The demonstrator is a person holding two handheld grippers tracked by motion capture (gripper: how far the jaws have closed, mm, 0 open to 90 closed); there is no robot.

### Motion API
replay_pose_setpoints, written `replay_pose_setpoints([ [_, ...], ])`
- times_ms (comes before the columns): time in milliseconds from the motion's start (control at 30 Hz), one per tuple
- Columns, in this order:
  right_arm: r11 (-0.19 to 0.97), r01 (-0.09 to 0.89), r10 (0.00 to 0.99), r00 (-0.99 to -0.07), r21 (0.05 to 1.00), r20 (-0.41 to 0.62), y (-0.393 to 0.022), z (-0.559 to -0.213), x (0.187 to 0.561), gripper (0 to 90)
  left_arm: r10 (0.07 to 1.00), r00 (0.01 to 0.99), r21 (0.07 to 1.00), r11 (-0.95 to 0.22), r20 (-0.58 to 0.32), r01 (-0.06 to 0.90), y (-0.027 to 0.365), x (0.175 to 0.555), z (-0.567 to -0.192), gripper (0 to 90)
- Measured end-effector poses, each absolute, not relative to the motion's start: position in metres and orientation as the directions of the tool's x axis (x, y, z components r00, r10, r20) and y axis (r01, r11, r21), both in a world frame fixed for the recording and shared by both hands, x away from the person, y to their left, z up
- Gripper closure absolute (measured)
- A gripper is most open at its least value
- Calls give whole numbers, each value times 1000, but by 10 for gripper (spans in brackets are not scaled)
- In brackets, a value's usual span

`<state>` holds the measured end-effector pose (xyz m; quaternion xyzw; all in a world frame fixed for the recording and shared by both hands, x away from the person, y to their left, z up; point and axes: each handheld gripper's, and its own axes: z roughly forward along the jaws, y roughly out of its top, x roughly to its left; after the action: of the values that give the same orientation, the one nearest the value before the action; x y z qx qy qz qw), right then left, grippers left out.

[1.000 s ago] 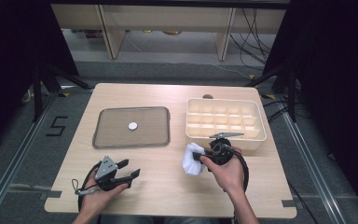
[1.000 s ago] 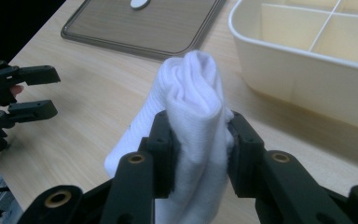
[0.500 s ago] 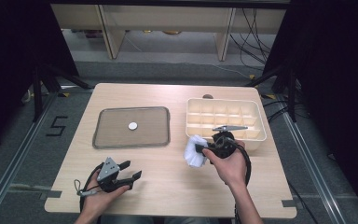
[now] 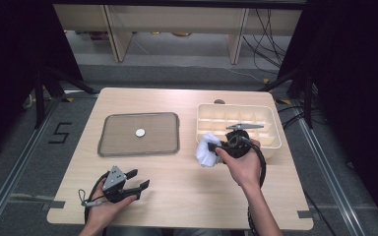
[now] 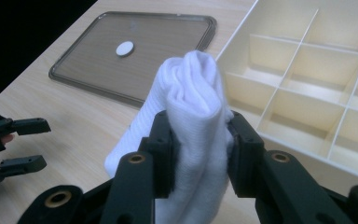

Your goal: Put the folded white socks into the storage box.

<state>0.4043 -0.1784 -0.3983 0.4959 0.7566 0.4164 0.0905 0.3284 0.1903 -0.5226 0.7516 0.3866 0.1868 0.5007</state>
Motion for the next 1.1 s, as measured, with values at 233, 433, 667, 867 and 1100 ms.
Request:
replay_pose_setpoints([
  [233, 151, 663, 833, -484, 733, 267, -178, -391, 408, 674, 771, 629, 895, -207, -99, 395, 189, 328, -523, 362],
  [433, 156, 646, 837, -489, 747, 247, -180, -388, 412, 674, 778, 619, 891, -202, -106, 407, 189, 328, -523, 362],
  [667, 142, 645, 840, -480, 751, 254, -177, -387, 416, 674, 773, 626, 895, -208, -97, 395, 189, 328, -523, 363],
  [867, 139, 636, 848, -472, 759, 240, -177, -381, 419, 674, 774, 626, 895, -207, -97, 396, 189, 328, -523, 363],
  [1100, 127, 638, 860, -453, 760, 236, -176, -378, 422, 674, 776, 624, 893, -212, -93, 397, 189, 328, -523, 368],
])
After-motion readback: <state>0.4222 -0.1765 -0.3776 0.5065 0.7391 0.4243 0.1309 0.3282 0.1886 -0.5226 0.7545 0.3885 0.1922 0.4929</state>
